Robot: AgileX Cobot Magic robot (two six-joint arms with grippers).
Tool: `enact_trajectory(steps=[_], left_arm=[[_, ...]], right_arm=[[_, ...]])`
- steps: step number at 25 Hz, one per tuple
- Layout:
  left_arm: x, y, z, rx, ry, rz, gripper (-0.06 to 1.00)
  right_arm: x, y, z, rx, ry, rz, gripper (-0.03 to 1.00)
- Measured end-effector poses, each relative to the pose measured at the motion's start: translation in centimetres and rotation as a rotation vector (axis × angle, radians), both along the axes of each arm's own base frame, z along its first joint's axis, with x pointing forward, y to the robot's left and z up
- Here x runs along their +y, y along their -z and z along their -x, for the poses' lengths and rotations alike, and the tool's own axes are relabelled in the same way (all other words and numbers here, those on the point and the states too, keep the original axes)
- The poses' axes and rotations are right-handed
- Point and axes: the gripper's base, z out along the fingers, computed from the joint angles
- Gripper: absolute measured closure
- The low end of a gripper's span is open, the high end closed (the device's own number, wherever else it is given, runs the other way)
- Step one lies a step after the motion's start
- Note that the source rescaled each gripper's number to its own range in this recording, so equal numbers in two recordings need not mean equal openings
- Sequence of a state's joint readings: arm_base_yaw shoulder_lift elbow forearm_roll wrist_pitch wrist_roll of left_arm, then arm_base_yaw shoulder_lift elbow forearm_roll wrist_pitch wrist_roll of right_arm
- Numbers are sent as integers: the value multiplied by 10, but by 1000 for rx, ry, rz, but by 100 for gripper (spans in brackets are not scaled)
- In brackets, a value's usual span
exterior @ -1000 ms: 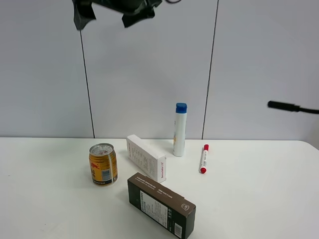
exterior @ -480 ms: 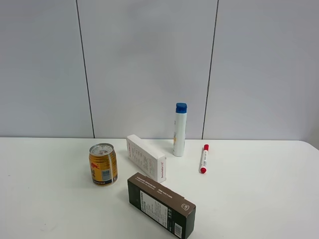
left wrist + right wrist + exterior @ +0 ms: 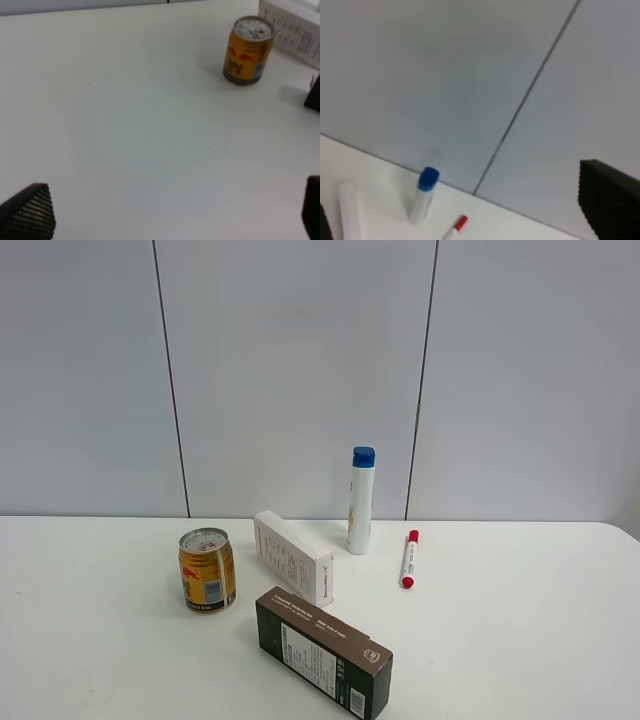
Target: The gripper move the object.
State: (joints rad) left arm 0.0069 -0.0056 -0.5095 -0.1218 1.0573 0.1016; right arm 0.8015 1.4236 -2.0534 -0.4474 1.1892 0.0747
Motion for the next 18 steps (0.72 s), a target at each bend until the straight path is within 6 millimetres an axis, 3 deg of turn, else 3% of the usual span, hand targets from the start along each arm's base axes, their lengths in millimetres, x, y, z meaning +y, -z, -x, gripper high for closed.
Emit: enact_trajectory(steps=[8,15,18], left_arm=[[0,0,0,0,0,0,-6],[0,0,0,0,0,0,-6],[0,0,0,0,0,0,-6]], right_arm=[[-65,-2,33,-46,140,48,-3],[-124,34,80,-27,258,69,-3],[-137,60,105,1,225,41,-3]])
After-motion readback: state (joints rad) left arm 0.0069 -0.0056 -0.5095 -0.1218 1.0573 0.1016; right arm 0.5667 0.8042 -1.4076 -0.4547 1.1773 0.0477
